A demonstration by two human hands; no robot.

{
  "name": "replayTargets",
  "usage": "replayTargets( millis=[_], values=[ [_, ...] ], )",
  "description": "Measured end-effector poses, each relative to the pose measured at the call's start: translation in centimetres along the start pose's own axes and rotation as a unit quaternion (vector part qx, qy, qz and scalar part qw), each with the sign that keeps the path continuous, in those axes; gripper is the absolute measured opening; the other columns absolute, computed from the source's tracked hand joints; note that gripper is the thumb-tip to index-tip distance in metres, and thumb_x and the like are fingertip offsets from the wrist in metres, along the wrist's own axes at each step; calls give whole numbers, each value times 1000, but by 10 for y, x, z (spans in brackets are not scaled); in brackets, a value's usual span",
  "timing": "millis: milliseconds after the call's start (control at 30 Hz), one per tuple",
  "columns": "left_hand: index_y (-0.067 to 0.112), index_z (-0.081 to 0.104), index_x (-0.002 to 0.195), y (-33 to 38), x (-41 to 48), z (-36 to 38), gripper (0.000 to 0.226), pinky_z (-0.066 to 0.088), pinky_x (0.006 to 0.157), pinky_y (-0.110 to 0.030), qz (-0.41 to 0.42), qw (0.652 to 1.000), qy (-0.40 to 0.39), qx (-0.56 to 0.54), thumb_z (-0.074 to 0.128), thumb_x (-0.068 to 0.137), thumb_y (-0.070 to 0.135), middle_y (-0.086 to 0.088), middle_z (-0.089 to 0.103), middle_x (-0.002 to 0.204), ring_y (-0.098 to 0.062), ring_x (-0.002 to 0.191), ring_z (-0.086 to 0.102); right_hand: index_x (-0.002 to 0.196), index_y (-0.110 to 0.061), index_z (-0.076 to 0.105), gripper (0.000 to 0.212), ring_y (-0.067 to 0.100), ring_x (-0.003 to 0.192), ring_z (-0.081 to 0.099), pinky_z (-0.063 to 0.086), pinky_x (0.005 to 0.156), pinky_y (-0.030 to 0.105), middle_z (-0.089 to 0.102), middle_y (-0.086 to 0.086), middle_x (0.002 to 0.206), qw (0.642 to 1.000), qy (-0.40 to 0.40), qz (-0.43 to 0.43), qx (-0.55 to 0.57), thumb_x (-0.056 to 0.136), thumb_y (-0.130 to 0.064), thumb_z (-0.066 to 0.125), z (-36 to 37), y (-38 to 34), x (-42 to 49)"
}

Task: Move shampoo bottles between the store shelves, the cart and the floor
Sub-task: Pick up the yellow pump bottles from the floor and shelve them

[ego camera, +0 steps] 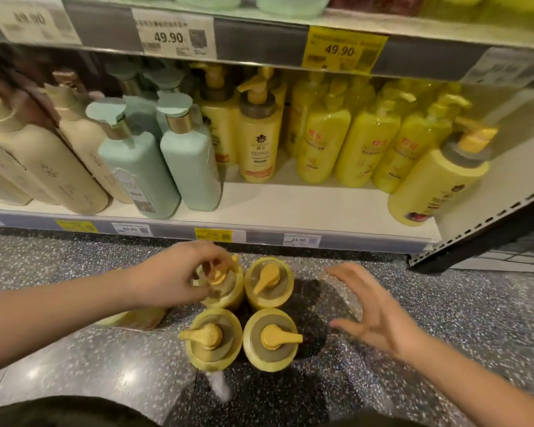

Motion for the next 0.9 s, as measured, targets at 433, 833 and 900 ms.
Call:
replayTargets(
  millis=[433,833,900],
  values=[
    [19,57,118,138,167,-3,43,51,71,-27,47,995,53,-69,74,77,21,4,58,95,-14,80,62,135,-5,38,89,34,119,39,36,102,44,43,17,125,897,353,250,-94,64,-33,84,-184,106,-3],
    [22,56,116,120,195,5,41,50,73,-32,-85,979,66,-174,74,79,27,-2,61,101,-19,77,61,102,-23,42,85,24,102,56,52,85,51,56,2,110,855,388,316,140,35,-46,90,-233,178,41],
    [21,57,115,117,188,1,38,50,70,-30,-98,976,70,-180,72,81,30,-1,62,101,-14,75,59,100,-25,42,82,24,101,57,53,83,50,57,1,109,853,397,308,140,36,-43,90,-233,176,39]
  ],
)
Point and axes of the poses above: each hand's wrist, its own x-axis towards the middle knuckle, its own z-axis out of the palm, y = z × x, the point moved 7 cm from there along x, towards the middle knuckle
